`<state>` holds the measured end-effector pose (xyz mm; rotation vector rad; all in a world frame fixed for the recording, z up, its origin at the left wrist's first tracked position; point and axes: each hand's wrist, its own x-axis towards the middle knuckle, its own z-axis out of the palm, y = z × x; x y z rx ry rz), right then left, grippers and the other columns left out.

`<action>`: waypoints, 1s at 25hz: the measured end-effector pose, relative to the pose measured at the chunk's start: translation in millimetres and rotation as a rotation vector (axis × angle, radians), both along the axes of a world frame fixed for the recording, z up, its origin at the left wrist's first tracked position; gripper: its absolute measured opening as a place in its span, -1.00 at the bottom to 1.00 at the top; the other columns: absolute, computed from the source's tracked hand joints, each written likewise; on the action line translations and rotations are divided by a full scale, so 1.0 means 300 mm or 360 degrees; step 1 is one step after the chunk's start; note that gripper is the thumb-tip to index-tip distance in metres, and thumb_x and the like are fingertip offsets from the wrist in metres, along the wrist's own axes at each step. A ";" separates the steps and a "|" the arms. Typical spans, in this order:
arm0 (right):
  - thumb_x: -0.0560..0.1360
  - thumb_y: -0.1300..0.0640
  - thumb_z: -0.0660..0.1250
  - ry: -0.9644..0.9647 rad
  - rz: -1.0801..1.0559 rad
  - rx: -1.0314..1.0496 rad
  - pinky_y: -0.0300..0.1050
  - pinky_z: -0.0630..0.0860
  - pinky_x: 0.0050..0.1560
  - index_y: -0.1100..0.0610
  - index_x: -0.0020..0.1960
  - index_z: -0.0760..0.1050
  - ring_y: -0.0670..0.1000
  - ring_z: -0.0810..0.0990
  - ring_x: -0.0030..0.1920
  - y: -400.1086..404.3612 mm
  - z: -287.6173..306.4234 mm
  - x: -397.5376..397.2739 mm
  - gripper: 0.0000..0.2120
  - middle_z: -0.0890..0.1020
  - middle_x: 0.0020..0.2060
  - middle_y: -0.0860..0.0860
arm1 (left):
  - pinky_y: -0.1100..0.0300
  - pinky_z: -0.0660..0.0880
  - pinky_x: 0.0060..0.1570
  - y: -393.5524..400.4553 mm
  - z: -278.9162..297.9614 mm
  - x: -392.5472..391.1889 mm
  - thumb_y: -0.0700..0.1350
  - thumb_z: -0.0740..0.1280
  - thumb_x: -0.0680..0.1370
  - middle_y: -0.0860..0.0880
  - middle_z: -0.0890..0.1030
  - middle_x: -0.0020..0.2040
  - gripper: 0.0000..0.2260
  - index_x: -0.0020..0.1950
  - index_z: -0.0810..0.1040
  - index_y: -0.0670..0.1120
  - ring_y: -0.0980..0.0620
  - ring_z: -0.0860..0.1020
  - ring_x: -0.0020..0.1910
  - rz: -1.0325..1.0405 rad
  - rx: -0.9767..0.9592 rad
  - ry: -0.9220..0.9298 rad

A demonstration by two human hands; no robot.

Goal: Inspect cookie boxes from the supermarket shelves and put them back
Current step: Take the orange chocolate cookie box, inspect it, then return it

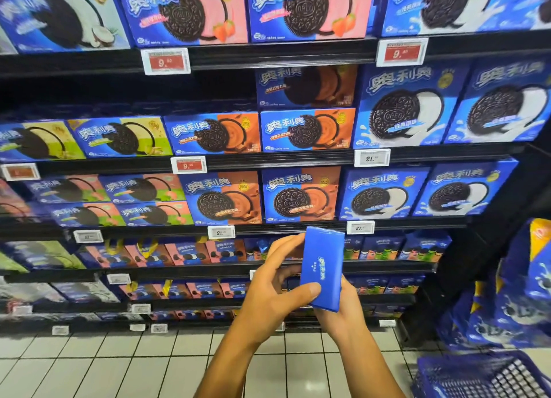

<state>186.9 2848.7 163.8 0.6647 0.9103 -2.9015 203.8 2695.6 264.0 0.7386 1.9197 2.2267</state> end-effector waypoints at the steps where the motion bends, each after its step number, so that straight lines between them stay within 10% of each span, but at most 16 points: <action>1: 0.71 0.05 0.14 -0.0009 0.0018 -0.0048 -0.02 0.66 -0.28 0.20 0.24 0.51 0.10 0.74 -0.09 0.001 -0.003 0.000 -0.72 0.71 -0.06 0.19 | 0.22 0.49 0.16 0.001 -0.002 -0.001 -0.05 0.48 0.41 0.01 0.47 0.35 -0.44 0.40 0.46 0.07 0.00 0.49 0.34 0.0003 0.0005 -0.0005; 8: 0.56 0.02 0.27 0.0031 -0.0125 -0.0196 0.14 0.56 0.13 0.15 0.32 0.51 0.19 0.60 0.18 0.023 0.079 -0.020 -0.62 0.63 0.20 0.16 | 0.19 0.51 0.20 -0.028 -0.008 -0.054 -0.05 0.47 0.42 0.10 0.53 0.35 -0.41 0.43 0.42 0.17 0.07 0.51 0.34 0.0069 0.0088 -0.0101; 17: 0.48 0.18 0.44 0.0546 -0.0639 0.0450 -0.15 0.59 0.12 0.06 0.49 0.33 -0.04 0.65 0.12 0.085 0.276 -0.034 -0.38 0.64 0.25 0.09 | 0.02 0.57 0.11 -0.086 -0.058 -0.232 -0.04 0.20 0.64 0.01 0.65 0.22 -0.67 0.40 0.47 0.01 0.05 0.64 0.14 0.0402 0.0260 -0.0545; 25: 0.31 0.17 0.58 0.0721 -0.0634 0.0950 -0.14 0.63 0.04 0.05 0.25 0.52 0.04 0.70 0.09 -0.057 0.335 0.004 -0.46 0.72 0.03 0.00 | -0.12 0.50 0.24 -0.113 -0.163 -0.307 -0.21 0.19 0.66 -0.06 0.67 0.19 -0.75 0.28 0.54 -0.04 -0.05 0.64 0.14 0.0344 0.0390 -0.0955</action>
